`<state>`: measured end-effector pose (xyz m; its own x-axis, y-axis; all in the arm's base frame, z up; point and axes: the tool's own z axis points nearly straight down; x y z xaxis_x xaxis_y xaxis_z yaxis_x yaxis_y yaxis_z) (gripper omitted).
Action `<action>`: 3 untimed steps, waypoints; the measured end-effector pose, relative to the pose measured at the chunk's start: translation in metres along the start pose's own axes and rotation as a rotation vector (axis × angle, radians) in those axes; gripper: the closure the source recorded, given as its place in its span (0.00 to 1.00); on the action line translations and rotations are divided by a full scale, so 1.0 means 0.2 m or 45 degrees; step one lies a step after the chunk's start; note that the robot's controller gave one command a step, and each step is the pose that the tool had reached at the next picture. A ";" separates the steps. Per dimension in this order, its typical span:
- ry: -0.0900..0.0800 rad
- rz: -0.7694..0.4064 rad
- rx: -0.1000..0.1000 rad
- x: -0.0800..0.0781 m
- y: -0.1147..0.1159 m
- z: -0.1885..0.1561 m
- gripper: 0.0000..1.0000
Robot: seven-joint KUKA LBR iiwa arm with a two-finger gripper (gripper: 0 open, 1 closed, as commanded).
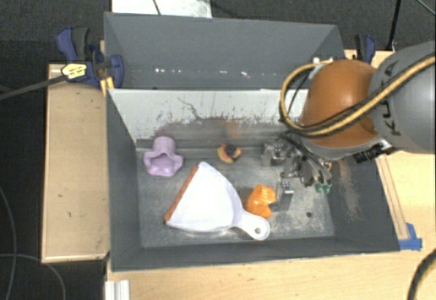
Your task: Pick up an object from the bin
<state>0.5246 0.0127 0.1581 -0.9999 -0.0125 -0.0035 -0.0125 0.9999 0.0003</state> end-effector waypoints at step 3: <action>0.006 0.140 -0.002 0.16 0.01 0.50 1.00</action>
Offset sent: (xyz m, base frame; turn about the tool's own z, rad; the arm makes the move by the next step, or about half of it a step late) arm -0.0363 0.0007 -0.0763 0.0731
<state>0.4921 0.0152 0.0571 -0.9952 0.0973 0.0016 0.0973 0.9952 0.0020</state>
